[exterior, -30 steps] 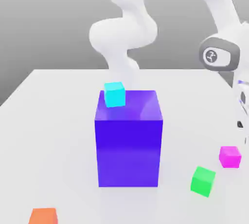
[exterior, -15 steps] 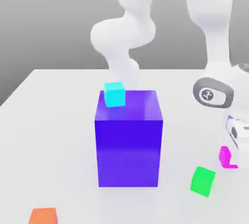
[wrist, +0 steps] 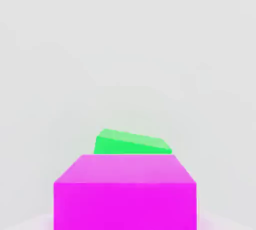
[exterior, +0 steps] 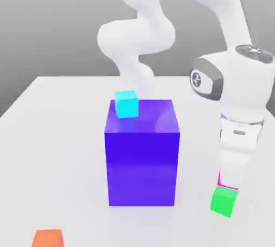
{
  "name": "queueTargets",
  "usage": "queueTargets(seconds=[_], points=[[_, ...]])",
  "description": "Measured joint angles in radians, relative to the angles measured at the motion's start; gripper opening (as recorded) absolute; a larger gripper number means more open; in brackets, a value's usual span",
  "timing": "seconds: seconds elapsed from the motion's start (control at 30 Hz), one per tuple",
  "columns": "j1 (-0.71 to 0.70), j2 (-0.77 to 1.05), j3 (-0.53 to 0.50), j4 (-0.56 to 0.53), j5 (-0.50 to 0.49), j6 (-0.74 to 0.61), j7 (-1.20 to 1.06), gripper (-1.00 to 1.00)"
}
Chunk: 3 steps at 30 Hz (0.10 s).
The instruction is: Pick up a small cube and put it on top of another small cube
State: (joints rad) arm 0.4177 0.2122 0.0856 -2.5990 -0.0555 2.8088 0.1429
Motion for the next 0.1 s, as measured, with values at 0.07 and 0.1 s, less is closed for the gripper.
queueTargets(seconds=[0.07,0.1], points=[[0.0,0.0,0.0,0.0,0.0,0.0,0.0,1.0],[0.0,0.0,0.0,0.0,0.0,0.0,0.0,1.0]])
